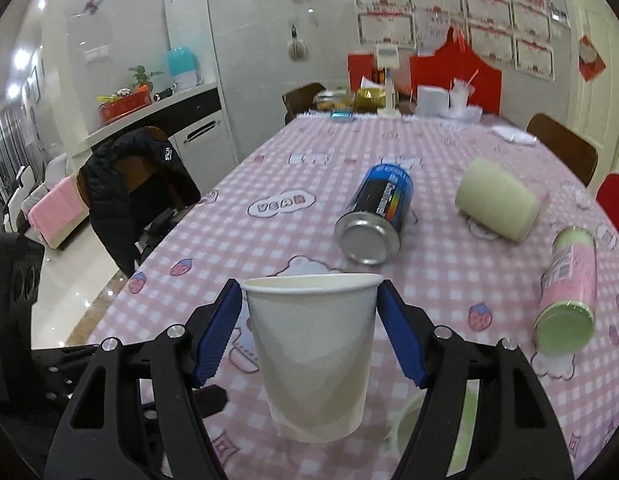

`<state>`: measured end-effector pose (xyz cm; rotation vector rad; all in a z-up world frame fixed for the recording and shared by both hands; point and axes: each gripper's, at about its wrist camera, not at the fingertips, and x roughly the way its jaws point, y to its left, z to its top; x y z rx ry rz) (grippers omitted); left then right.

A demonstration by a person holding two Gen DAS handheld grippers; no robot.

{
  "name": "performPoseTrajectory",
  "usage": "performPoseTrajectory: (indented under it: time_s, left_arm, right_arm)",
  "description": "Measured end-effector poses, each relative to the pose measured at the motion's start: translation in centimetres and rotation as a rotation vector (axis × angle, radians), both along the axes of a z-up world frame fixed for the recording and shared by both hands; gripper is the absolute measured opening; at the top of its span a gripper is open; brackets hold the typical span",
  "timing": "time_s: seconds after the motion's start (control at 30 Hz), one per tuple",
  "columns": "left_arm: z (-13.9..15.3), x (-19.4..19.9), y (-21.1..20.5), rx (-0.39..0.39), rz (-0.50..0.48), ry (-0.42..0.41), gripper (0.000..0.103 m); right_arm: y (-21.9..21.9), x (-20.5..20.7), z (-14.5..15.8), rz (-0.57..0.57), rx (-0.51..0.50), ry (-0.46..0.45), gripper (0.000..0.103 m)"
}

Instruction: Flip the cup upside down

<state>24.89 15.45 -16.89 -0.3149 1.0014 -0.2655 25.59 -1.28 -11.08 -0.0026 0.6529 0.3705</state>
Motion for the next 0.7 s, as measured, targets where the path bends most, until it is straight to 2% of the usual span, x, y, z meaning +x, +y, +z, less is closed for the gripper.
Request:
performPoseTrajectory:
  time_s: [0.3,0.53,0.7]
  left_arm:
    - [-0.4,-0.1,1.8,0.023,0.087,0.016,0.073]
    - [-0.5,-0.1,1.3,0.044,0.076,0.021,0.074]
    - [-0.6,-0.3,0.8,0.044,0.064,0.024,0.074]
  right_arm:
    - [-0.4,-0.5,-0.7,0.013,0.035,-0.08,0.067]
    - [-0.2,-1.4,-1.4,0.022,0.0,-0.11,0.069]
    - [-1.3,-1.9,-1.8,0.002,0.014,-0.084,0.069]
